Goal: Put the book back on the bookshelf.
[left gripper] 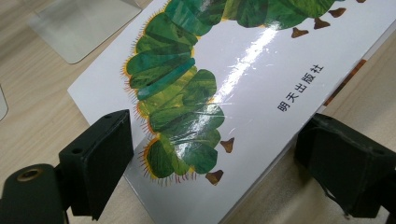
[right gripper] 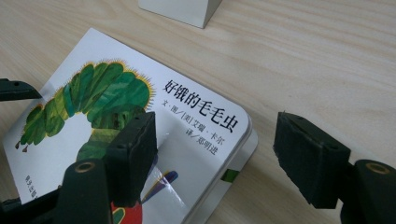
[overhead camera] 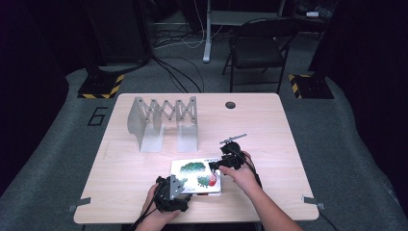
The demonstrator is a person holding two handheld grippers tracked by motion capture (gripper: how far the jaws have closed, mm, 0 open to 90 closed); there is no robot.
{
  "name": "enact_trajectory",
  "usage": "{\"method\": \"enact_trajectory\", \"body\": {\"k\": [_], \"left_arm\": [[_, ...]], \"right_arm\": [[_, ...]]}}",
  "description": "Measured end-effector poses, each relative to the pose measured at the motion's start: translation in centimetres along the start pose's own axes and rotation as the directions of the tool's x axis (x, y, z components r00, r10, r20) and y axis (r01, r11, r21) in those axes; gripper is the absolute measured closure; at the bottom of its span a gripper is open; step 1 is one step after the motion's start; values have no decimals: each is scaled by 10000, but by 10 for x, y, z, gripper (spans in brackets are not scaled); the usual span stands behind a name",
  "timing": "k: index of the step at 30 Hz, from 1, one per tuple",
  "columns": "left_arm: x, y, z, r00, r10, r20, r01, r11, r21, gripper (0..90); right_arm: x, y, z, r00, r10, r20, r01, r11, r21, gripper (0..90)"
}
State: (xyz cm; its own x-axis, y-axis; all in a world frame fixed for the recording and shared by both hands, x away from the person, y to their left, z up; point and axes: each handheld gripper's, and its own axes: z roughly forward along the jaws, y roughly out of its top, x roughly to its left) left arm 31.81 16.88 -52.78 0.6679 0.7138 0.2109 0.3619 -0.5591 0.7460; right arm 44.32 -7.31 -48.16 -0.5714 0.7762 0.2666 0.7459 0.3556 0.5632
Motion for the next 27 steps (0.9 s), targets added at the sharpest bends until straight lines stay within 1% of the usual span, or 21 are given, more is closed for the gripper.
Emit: {"method": "enact_trajectory", "body": {"k": [1,2,4,6,8,9,10,11,13,16,17,18,19,20,22,23,27], "left_arm": [[0,0,0,10000,4,-8,-4,10000,-25,114],[1,0,0,10000,48,-49,-48,10000,8,114],[1,0,0,10000,55,-49,-55,10000,-23,114],[0,-1,0,10000,-1,-54,0,10000,-72,113],[0,-2,1,10000,-1,-68,0,9999,-130,114],[1,-2,0,10000,5,66,-4,10000,-99,113],[1,-2,0,10000,47,53,-47,10000,-73,114],[1,-2,0,10000,52,47,-51,10000,-78,114],[1,-2,0,10000,47,40,-46,10000,-87,113],[1,-2,0,10000,31,31,-31,9999,-102,114],[1,-2,0,10000,11,16,-11,9999,-119,114],[1,-2,0,10000,20,16,-19,9999,-114,114],[1,-2,0,10000,19,13,-19,9999,-116,114],[1,-2,0,10000,17,15,-17,9999,-119,114],[1,-2,0,10000,20,15,-20,9999,-122,114],[1,-2,0,10000,16,17,-16,9999,-129,114],[1,-2,0,10000,10,8,-10,9999,-142,114]], "right_arm": [[1,1,1,9999,146,-32,-146,9999,32,299],[-1,2,2,10000,-3,-41,3,10000,52,299],[0,5,3,9998,193,-82,-192,9997,133,299],[-2,8,4,9999,150,-82,-149,9998,158,299],[-2,10,6,9997,209,-82,-207,9997,150,299],[-3,11,6,9996,259,-77,-258,9995,166,299],[-4,11,7,9997,207,-105,-205,9996,194,298],[-4,12,8,9994,317,-146,-314,9993,216,295],[-5,13,8,9993,321,-204,-317,9993,218,295],[-7,14,9,9983,480,-320,-473,9986,229,296],[-5,14,9,9965,757,-367,-743,9965,384,295],[-6,14,10,9969,663,-416,-646,9971,406,289],[-7,14,11,9959,755,-501,-731,9961,486,286],[-6,14,11,9959,729,-537,-702,9963,502,286],[-6,14,12,9960,688,-571,-665,9969,411,286],[-5,14,12,9961,665,-582,-633,9964,558,286],[-4,15,14,9960,617,-651,-581,9967,564,282]]}}
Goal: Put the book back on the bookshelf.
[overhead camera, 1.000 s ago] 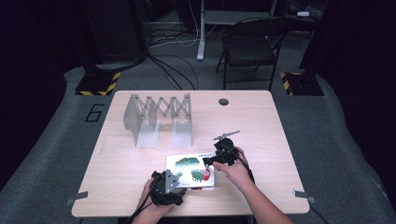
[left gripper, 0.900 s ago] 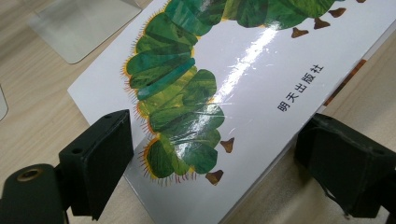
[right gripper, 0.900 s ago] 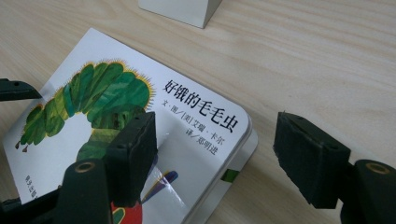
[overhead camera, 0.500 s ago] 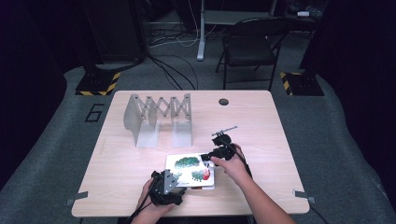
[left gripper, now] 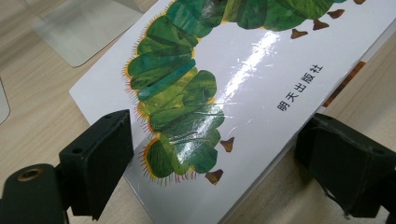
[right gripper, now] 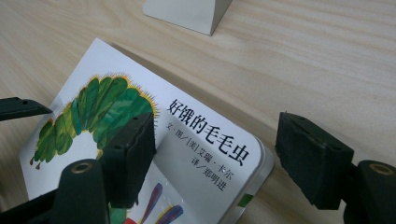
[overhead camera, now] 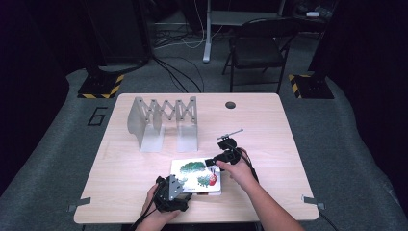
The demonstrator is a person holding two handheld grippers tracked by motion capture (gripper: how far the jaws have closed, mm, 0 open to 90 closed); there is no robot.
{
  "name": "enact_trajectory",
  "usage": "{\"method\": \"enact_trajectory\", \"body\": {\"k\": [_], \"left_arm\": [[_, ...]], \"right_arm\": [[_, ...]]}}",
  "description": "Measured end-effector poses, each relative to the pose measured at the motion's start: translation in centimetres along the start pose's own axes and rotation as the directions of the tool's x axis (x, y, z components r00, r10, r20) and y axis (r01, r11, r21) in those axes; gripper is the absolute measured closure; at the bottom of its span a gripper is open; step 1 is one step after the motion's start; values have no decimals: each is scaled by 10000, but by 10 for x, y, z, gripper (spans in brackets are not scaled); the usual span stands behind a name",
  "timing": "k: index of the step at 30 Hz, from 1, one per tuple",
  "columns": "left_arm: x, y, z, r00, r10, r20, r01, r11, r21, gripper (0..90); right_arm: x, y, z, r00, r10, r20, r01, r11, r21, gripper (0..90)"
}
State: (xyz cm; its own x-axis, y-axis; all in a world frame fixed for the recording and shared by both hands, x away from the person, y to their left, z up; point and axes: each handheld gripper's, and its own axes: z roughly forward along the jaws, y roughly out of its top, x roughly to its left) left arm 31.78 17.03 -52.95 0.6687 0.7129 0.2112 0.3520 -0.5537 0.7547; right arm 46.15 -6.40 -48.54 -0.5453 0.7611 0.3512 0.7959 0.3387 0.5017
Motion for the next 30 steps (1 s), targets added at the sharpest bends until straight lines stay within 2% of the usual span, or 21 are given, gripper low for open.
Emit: {"method": "enact_trajectory", "body": {"k": [5,18,29,30], "left_arm": [[0,0,0,10000,7,-3,-7,10000,4,114],[0,0,1,10000,-12,-15,12,10000,-18,114],[-1,2,1,10000,-36,-56,36,10000,31,113],[-1,2,1,9998,-41,-181,41,10000,-20,112]], "right_arm": [[-1,1,4,9998,30,-199,-31,10000,-70,275],[2,1,12,9975,-49,-703,60,9998,162,255],[3,1,14,9977,-101,-677,117,9997,225,252],[3,1,14,9977,-102,-666,117,9997,229,252]]}}
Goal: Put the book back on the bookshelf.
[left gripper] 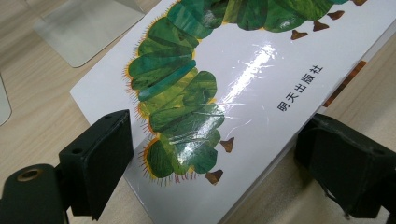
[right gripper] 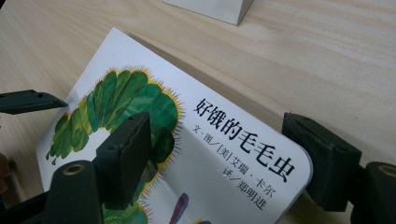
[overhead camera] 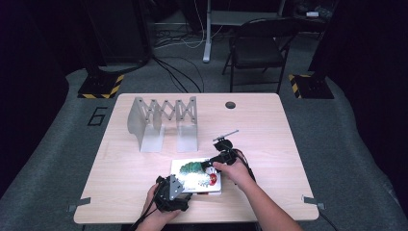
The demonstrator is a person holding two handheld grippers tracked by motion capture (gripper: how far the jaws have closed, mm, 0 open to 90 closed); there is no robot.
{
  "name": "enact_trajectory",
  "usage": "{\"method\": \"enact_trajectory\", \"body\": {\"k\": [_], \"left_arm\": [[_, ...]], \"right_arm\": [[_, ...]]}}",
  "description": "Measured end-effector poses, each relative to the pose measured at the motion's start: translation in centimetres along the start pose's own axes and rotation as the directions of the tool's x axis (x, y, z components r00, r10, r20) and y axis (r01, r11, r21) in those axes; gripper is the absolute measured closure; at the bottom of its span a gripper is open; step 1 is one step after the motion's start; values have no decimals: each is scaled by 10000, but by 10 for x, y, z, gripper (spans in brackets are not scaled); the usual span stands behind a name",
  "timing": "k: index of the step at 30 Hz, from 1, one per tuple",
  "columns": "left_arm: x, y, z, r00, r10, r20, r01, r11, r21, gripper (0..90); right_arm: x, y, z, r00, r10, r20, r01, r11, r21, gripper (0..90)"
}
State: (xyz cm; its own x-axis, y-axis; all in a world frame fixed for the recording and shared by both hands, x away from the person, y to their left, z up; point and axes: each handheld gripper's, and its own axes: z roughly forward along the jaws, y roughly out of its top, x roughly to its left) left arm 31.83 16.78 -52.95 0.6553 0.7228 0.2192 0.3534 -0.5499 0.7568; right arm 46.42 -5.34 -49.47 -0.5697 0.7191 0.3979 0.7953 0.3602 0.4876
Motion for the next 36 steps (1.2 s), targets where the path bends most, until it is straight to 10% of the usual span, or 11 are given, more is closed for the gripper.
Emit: {"method": "enact_trajectory", "body": {"k": [20,24,36], "left_arm": [[1,-1,-1,9968,-731,-327,745,9963,422,42],[7,-2,0,9879,-1534,-215,1546,9851,754,27],[13,-3,0,9762,-2166,89,2142,9702,1129,20]], "right_arm": [[1,-1,-4,9999,-118,-21,117,9999,-95,286],[2,-2,-4,9999,-123,-19,123,9998,-123,291],[2,-2,-7,9999,-118,-85,117,9999,-111,309]]}}
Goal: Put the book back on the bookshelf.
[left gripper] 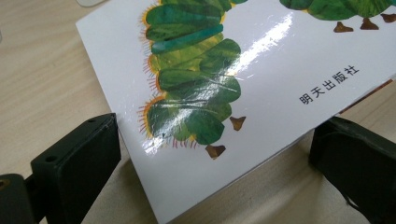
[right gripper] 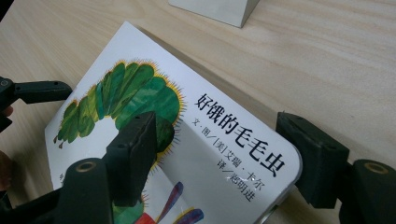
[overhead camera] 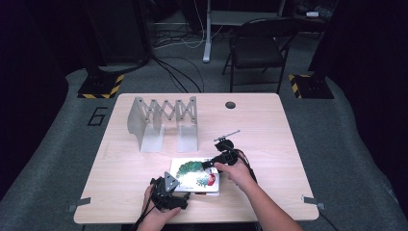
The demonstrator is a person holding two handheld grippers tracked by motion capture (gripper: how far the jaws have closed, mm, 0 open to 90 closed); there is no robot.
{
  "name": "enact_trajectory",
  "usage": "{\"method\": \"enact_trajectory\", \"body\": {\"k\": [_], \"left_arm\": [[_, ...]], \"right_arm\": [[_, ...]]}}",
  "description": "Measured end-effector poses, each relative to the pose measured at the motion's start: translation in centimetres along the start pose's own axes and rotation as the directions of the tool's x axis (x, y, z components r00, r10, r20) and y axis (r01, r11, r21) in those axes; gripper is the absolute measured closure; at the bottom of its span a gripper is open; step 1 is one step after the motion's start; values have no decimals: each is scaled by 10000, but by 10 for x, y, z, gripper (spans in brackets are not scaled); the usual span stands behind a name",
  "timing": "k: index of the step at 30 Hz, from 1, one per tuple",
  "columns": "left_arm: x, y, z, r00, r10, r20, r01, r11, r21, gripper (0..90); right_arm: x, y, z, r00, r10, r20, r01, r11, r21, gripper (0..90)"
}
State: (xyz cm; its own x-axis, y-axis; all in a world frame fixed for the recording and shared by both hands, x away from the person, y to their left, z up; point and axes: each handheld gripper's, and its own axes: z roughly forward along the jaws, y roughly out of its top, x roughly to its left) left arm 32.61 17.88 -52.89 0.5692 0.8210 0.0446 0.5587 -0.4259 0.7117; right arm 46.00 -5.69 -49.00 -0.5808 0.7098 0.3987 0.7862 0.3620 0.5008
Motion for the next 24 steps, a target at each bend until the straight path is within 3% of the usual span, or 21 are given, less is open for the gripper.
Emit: {"method": "enact_trajectory", "body": {"k": [3,8,14,21,24], "left_arm": [[3,1,-1,9996,-77,260,70,9996,273,34],[7,4,-3,9988,200,450,-229,9975,665,49],[14,5,-4,9962,13,868,-72,9977,680,64],[22,7,-6,9870,-590,1495,476,9958,785,75],[24,11,-6,9853,-558,1615,388,9935,1068,74]], "right_arm": [[-2,-1,1,10000,-27,-17,27,10000,40,311],[-5,-4,2,9998,92,-153,-92,10000,13,315],[-5,-4,1,9998,63,-180,-62,10000,13,319],[-6,-4,0,9997,101,-236,-101,9999,9,330],[-6,-3,-1,9997,43,-242,-43,10000,7,334]]}}
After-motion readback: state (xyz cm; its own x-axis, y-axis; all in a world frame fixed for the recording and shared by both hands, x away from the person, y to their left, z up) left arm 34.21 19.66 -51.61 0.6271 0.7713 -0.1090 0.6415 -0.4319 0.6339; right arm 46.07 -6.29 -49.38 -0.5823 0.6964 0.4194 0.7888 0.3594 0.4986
